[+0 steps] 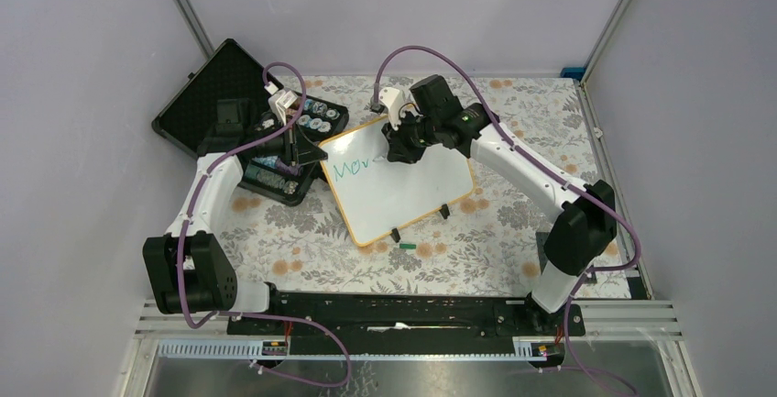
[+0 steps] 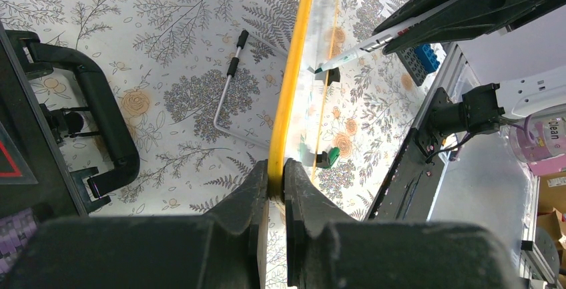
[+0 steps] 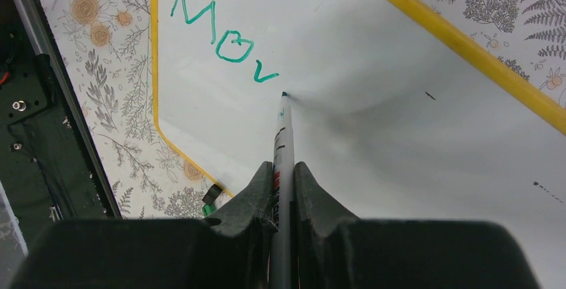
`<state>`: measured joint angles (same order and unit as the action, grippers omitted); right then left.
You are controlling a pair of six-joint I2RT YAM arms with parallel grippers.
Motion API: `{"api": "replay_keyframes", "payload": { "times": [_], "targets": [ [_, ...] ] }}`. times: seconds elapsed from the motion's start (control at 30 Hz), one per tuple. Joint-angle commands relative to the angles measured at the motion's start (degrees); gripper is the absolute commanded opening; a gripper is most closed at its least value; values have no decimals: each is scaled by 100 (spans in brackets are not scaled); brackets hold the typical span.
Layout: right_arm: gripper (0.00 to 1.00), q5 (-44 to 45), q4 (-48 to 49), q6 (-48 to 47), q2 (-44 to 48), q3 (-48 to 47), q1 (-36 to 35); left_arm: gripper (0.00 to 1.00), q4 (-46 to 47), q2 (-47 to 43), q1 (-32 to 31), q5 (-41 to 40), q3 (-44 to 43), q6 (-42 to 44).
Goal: Write a sentence on the whiteboard
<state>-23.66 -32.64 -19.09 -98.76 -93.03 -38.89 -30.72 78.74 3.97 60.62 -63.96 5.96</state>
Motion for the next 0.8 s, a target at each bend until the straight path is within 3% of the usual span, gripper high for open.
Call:
{"api": "replay_keyframes", "payload": {
  "times": [0.0, 0.77],
  "targets": [
    [0, 99, 134, -33, -82, -294, -14, 0, 163, -140, -71, -270, 99, 371],
    [0, 409, 120, -194, 156, -153, 225, 0, 163, -131, -64, -270, 95, 354]
  ]
}}
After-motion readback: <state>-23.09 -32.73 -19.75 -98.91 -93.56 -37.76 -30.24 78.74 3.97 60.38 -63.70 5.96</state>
